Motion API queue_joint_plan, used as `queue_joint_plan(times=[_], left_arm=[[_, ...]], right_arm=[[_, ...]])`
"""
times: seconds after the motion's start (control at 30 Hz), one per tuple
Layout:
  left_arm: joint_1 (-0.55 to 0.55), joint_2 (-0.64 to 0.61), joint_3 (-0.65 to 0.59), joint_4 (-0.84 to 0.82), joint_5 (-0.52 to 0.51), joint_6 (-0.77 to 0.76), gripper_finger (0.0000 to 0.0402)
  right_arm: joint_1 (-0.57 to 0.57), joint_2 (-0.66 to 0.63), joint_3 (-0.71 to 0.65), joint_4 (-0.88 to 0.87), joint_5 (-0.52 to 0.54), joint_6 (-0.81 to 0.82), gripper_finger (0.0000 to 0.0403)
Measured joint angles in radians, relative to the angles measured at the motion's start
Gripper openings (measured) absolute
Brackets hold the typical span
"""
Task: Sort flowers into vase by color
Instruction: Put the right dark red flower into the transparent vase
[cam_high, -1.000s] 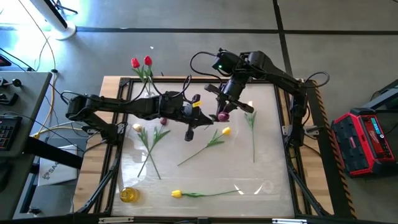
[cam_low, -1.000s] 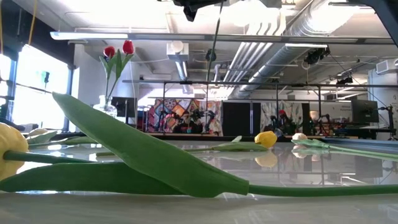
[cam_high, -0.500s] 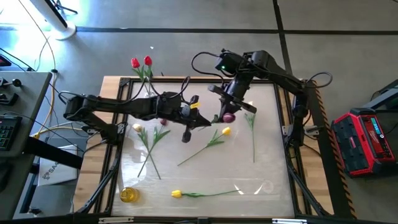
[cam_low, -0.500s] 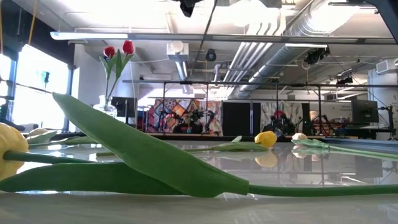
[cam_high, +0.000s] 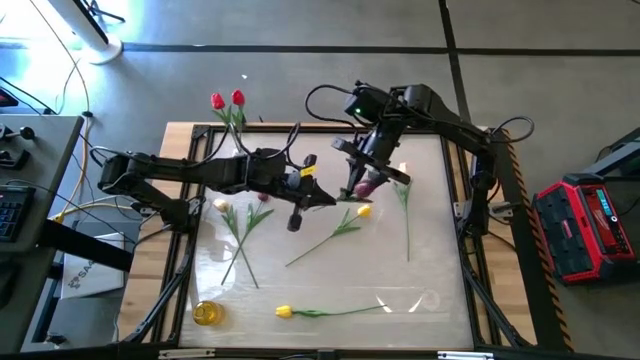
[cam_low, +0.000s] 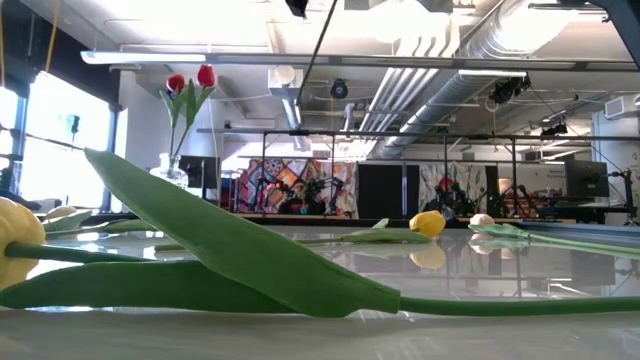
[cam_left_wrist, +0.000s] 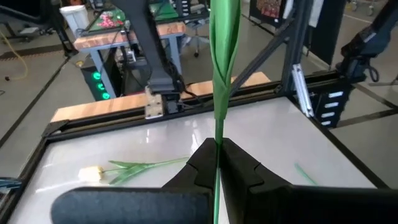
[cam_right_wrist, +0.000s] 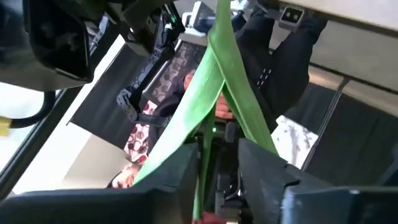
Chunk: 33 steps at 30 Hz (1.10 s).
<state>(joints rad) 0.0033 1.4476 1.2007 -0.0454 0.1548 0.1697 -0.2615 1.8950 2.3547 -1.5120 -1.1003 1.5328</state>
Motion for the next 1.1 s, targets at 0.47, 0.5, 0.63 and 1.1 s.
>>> queue_joint_plan(times=[0.47,0.5,0.63,1.1], left_arm=[[-0.052,-0.006,0.001,0.018,0.001,0.025,0.0],[-0.053,-0.009,0.001,0.022,0.005,0.025,0.0],[-0.064,-0.041,0.001,0.013,0.025,0.025,0.0],[-0.069,-0.248,0.001,-0.038,0.016,0.005,0.0]], right_arm=[[0.004,-0.041,0.0,-0.006,-0.04,-0.017,0.0218],[0.0,-0.05,0.001,-0.011,-0.035,-0.031,0.022],[-0.008,-0.073,0.002,-0.061,0.017,-0.14,0.0222],[0.009,-0.105,0.001,-0.032,0.262,-0.725,0.0222]])
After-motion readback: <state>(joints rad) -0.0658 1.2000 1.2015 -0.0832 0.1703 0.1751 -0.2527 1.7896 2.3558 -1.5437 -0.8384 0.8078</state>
